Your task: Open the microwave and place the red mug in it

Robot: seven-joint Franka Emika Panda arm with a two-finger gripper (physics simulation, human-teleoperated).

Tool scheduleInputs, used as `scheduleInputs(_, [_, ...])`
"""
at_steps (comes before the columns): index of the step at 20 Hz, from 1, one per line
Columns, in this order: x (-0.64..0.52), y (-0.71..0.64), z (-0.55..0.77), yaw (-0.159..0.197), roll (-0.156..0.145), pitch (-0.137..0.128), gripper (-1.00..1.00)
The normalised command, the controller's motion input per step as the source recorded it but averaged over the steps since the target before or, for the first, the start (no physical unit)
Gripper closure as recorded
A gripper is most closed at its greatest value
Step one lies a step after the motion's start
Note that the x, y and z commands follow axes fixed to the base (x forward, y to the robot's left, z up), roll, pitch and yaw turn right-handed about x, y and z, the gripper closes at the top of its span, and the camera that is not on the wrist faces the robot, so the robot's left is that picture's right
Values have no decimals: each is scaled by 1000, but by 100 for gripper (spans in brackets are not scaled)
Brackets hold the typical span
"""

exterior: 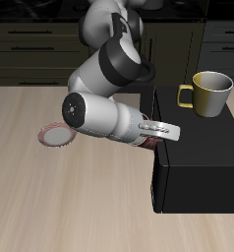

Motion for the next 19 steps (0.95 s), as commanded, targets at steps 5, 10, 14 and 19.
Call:
scheduleInputs(5, [-93, 254, 51, 17, 46, -4, 100])
scheduleInputs(10, [171, 244, 43, 26, 48, 19, 100])
scheduleInputs(14, [181, 186, -164, -29, 27, 52, 100])
scheduleInputs(19, [-59, 293, -218, -27, 50, 44, 100])
